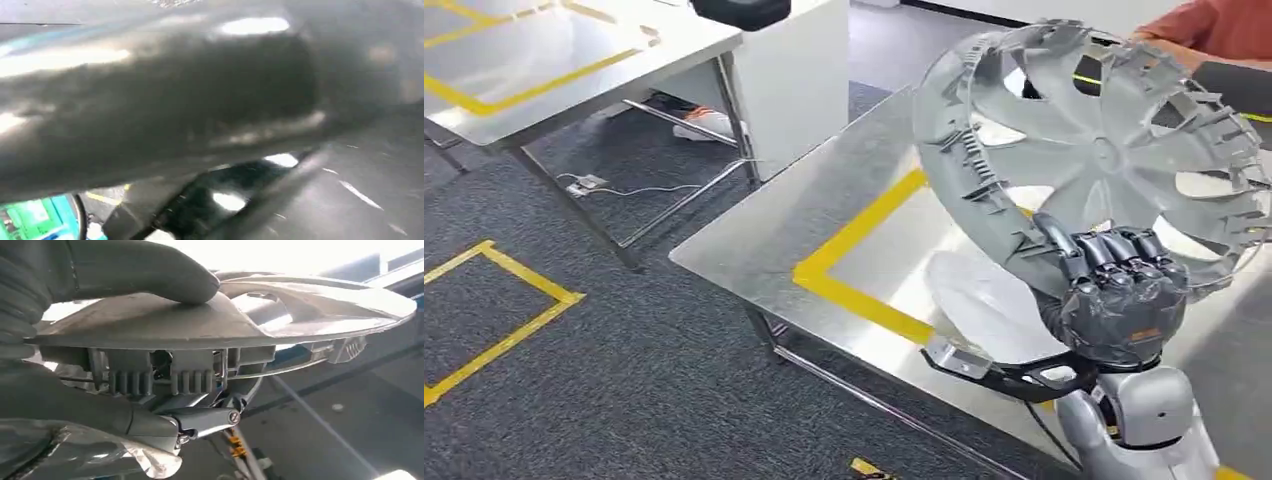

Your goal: Take the parts from the cabinet and place them on the table.

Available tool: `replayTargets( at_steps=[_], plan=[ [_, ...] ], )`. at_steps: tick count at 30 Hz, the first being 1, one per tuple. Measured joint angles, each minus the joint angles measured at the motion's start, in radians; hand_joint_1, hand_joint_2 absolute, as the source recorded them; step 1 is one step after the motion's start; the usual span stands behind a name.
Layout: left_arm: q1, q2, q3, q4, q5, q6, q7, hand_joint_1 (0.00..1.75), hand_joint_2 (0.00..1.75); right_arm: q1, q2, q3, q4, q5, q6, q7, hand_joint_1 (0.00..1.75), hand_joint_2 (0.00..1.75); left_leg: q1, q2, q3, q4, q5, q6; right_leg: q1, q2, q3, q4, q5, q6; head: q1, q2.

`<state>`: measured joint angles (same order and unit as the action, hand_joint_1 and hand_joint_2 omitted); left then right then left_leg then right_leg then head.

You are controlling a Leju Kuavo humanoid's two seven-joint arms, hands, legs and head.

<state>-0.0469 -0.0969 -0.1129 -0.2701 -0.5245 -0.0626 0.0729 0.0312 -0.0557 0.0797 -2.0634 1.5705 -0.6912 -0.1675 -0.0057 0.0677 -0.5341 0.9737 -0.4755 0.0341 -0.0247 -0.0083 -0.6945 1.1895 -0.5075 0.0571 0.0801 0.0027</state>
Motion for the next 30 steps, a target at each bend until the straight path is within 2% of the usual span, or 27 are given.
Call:
replayTargets(
  at_steps=[1, 2, 3, 4, 6, 7, 8, 9, 10, 11, 12, 13, 14, 15, 16, 17, 18, 21, 22, 23, 24, 25, 26, 27, 28, 29, 30],
  plan=[
    [-0.001, -0.002, 0.000, 0.000, 0.002, 0.000, 0.000, 0.00, 0.00, 0.000, 0.000, 0.000, 0.000, 0.000, 0.000, 0.000, 1.75, 1.75, 0.003, 0.013, 0.000, 0.007, -0.006, -0.007, -0.002, -0.024, 0.067, -0.113, 0.042, 0.005, 0.000, 0.000],
    [-0.001, 0.000, 0.000, 0.000, 0.003, 0.000, 0.000, 0.00, 0.00, -0.001, 0.000, -0.001, 0.000, 0.000, 0.000, 0.000, 1.75, 1.75, 0.002, 0.022, 0.000, 0.015, -0.011, -0.016, 0.003, -0.069, 0.097, -0.176, 0.028, 0.009, 0.000, 0.000],
    [-0.001, 0.001, 0.000, 0.000, 0.004, 0.001, 0.000, 0.00, 0.00, 0.000, 0.000, -0.001, 0.000, 0.000, 0.000, 0.000, 1.75, 1.75, -0.006, 0.029, -0.002, 0.024, -0.019, -0.023, 0.005, -0.063, 0.107, -0.179, 0.032, -0.008, 0.000, 0.000],
    [0.000, 0.000, 0.000, 0.000, 0.004, 0.001, 0.000, 0.00, 0.00, -0.001, 0.000, -0.001, 0.000, 0.000, 0.000, -0.001, 1.75, 1.75, -0.006, 0.035, -0.002, 0.024, -0.019, -0.025, 0.007, -0.049, 0.105, -0.173, 0.032, -0.019, -0.002, 0.000],
    [-0.002, 0.000, -0.003, 0.000, 0.006, 0.003, 0.000, 0.00, 0.00, 0.004, 0.000, -0.004, 0.000, 0.000, 0.000, -0.002, 1.75, 1.75, -0.004, 0.054, 0.004, 0.023, -0.020, -0.032, 0.012, -0.029, 0.099, -0.170, 0.030, -0.029, -0.003, 0.000],
    [-0.004, 0.000, -0.005, 0.000, 0.007, 0.004, 0.000, 0.00, 0.00, 0.003, 0.000, -0.007, 0.000, 0.000, 0.000, -0.002, 1.75, 1.75, -0.001, 0.063, 0.004, 0.027, -0.027, -0.039, 0.008, -0.016, 0.101, -0.173, 0.034, -0.039, -0.003, 0.000],
    [-0.005, 0.000, -0.006, 0.000, 0.007, 0.005, 0.000, 0.00, 0.00, 0.003, 0.000, -0.008, 0.000, 0.000, 0.000, -0.003, 1.75, 1.75, 0.004, 0.020, 0.000, 0.046, -0.047, -0.046, 0.006, -0.008, 0.101, -0.174, 0.037, -0.045, -0.006, 0.000],
    [-0.004, 0.000, -0.008, 0.000, 0.007, 0.005, -0.001, 0.00, 0.00, 0.001, 0.001, -0.008, 0.001, 0.000, 0.000, -0.003, 1.75, 1.75, 0.007, -0.021, -0.020, 0.097, -0.083, -0.049, 0.006, 0.000, 0.100, -0.174, 0.038, -0.049, -0.007, 0.000],
    [-0.003, 0.000, -0.009, 0.000, 0.010, 0.006, -0.001, 0.00, 0.00, 0.001, 0.001, -0.008, 0.001, -0.001, 0.000, -0.003, 1.75, 1.75, 0.008, -0.044, -0.054, 0.175, -0.124, -0.050, 0.006, 0.011, 0.100, -0.174, 0.038, -0.051, -0.008, 0.000],
    [-0.001, 0.000, -0.010, 0.000, 0.012, 0.006, -0.001, 0.00, 0.00, 0.001, 0.002, -0.008, 0.001, -0.001, 0.000, -0.003, 1.75, 1.75, 0.008, -0.056, -0.095, 0.264, -0.162, -0.050, 0.007, 0.024, 0.099, -0.173, 0.039, -0.053, -0.008, 0.000],
    [0.002, 0.000, -0.012, 0.000, 0.013, 0.005, -0.001, 0.00, 0.00, 0.001, 0.003, -0.008, 0.002, 0.000, 0.000, -0.004, 1.75, 1.75, 0.008, -0.060, -0.127, 0.330, -0.181, -0.049, 0.009, 0.037, 0.099, -0.173, 0.039, -0.054, -0.008, 0.000],
    [0.006, 0.000, -0.014, 0.000, 0.013, 0.004, -0.001, 0.00, 0.00, 0.001, 0.005, -0.008, 0.004, 0.000, 0.000, -0.006, 1.75, 1.75, 0.008, -0.061, -0.141, 0.352, -0.174, -0.045, 0.012, 0.054, 0.100, -0.173, 0.040, -0.055, -0.008, 0.000],
    [0.007, 0.000, -0.015, 0.000, 0.013, 0.004, -0.001, 0.00, 0.00, 0.001, 0.005, -0.008, 0.006, 0.000, 0.000, -0.007, 1.75, 1.75, 0.007, -0.063, -0.132, 0.323, -0.141, -0.039, 0.013, 0.070, 0.100, -0.173, 0.040, -0.055, -0.008, 0.000],
    [0.006, 0.000, -0.015, 0.000, 0.013, 0.003, -0.001, 0.00, 0.00, 0.001, 0.006, -0.008, 0.006, 0.000, 0.000, -0.008, 1.75, 1.75, 0.005, -0.068, -0.107, 0.258, -0.094, -0.031, 0.014, 0.084, 0.101, -0.173, 0.041, -0.055, -0.007, 0.000],
    [0.006, 0.000, -0.015, 0.000, 0.013, 0.003, -0.002, 0.00, 0.00, 0.001, 0.006, -0.008, 0.007, 0.000, 0.000, -0.009, 1.75, 1.75, 0.002, -0.083, -0.071, 0.169, -0.043, -0.023, 0.014, 0.098, 0.102, -0.173, 0.042, -0.055, -0.008, 0.000],
    [0.006, 0.002, -0.015, 0.000, 0.013, 0.003, -0.002, 0.00, 0.00, 0.001, 0.006, -0.008, 0.009, 0.000, 0.000, -0.009, 1.75, 1.75, 0.000, -0.126, -0.034, 0.078, 0.000, -0.015, 0.012, 0.109, 0.101, -0.173, 0.043, -0.054, -0.008, 0.000],
    [0.007, 0.005, -0.016, 0.000, 0.013, 0.003, -0.002, 0.00, 0.00, 0.001, 0.008, -0.008, 0.010, 0.000, 0.000, -0.010, 1.75, 1.75, 0.003, -0.162, -0.020, 0.052, -0.012, -0.007, 0.014, 0.119, 0.097, -0.172, 0.045, -0.050, -0.006, 0.000],
    [0.004, 0.005, -0.016, 0.000, 0.013, 0.003, -0.002, 0.00, 0.00, 0.004, 0.008, -0.009, 0.013, 0.000, 0.000, -0.011, 1.75, 1.75, -0.004, -0.138, -0.018, 0.038, -0.011, -0.008, 0.002, 0.152, 0.085, -0.178, 0.056, -0.032, -0.010, 0.000],
    [0.002, 0.005, -0.016, 0.000, 0.013, 0.003, -0.002, 0.00, 0.00, 0.004, 0.008, -0.009, 0.013, 0.000, 0.000, -0.011, 1.75, 1.75, -0.001, -0.125, -0.014, 0.023, -0.003, -0.003, 0.006, 0.166, 0.082, -0.184, 0.061, -0.024, -0.009, 0.000],
    [0.001, 0.005, -0.016, -0.001, 0.013, 0.003, -0.002, 0.00, 0.00, 0.006, 0.008, -0.011, 0.014, 0.000, 0.000, -0.011, 1.75, 1.75, 0.006, -0.104, -0.007, 0.003, 0.008, -0.005, 0.007, 0.122, 0.069, -0.171, 0.049, -0.027, -0.009, 0.000],
    [0.000, 0.005, -0.016, -0.001, 0.013, 0.004, -0.002, 0.00, 0.00, 0.001, 0.008, -0.012, 0.016, -0.001, 0.000, -0.011, 1.75, 1.75, 0.004, -0.094, -0.005, -0.004, 0.012, 0.003, 0.012, 0.058, 0.051, -0.134, 0.017, -0.023, -0.001, 0.000],
    [0.000, 0.003, -0.016, -0.001, 0.013, 0.003, -0.003, 0.00, 0.00, -0.002, 0.009, -0.011, 0.017, -0.001, 0.000, -0.012, 1.75, 1.75, 0.004, -0.080, -0.007, -0.004, 0.012, 0.004, 0.012, 0.031, 0.020, -0.067, -0.020, -0.018, 0.001, 0.000],
    [0.001, 0.001, -0.016, -0.001, 0.013, 0.002, -0.003, 0.00, 0.00, 0.000, 0.011, -0.011, 0.019, 0.000, 0.000, -0.013, 1.75, 1.75, 0.003, -0.064, -0.008, -0.003, 0.011, 0.005, 0.011, 0.019, -0.017, 0.017, -0.057, -0.014, 0.001, 0.000],
    [0.004, 0.002, -0.016, -0.001, 0.013, 0.002, -0.003, 0.00, 0.00, 0.000, 0.011, -0.012, 0.021, 0.000, 0.000, -0.012, 1.75, 1.75, 0.003, -0.049, -0.009, -0.003, 0.011, 0.005, 0.009, 0.018, -0.049, 0.088, -0.084, -0.009, 0.002, 0.000],
    [0.005, 0.002, -0.016, -0.001, 0.013, 0.002, -0.003, 0.00, 0.00, 0.000, 0.011, -0.013, 0.024, 0.000, 0.000, -0.011, 1.75, 1.75, 0.004, -0.034, -0.010, -0.002, 0.010, 0.004, 0.007, 0.017, -0.065, 0.124, -0.089, -0.005, 0.002, 0.000],
    [0.005, 0.001, -0.016, -0.001, 0.013, 0.002, -0.003, 0.00, 0.00, 0.001, 0.011, -0.013, 0.026, 0.000, 0.000, -0.012, 1.75, 1.75, 0.004, -0.021, -0.009, -0.001, 0.009, 0.002, 0.004, 0.014, -0.054, 0.108, -0.069, 0.000, 0.002, 0.000],
    [0.004, 0.000, -0.016, -0.001, 0.013, 0.002, -0.003, 0.00, 0.00, 0.002, 0.011, -0.013, 0.026, 0.000, 0.000, -0.011, 1.75, 1.75, 0.006, -0.007, -0.009, 0.000, 0.007, -0.001, 0.001, 0.007, -0.018, 0.046, -0.033, 0.004, 0.001, 0.000]
  ],
)
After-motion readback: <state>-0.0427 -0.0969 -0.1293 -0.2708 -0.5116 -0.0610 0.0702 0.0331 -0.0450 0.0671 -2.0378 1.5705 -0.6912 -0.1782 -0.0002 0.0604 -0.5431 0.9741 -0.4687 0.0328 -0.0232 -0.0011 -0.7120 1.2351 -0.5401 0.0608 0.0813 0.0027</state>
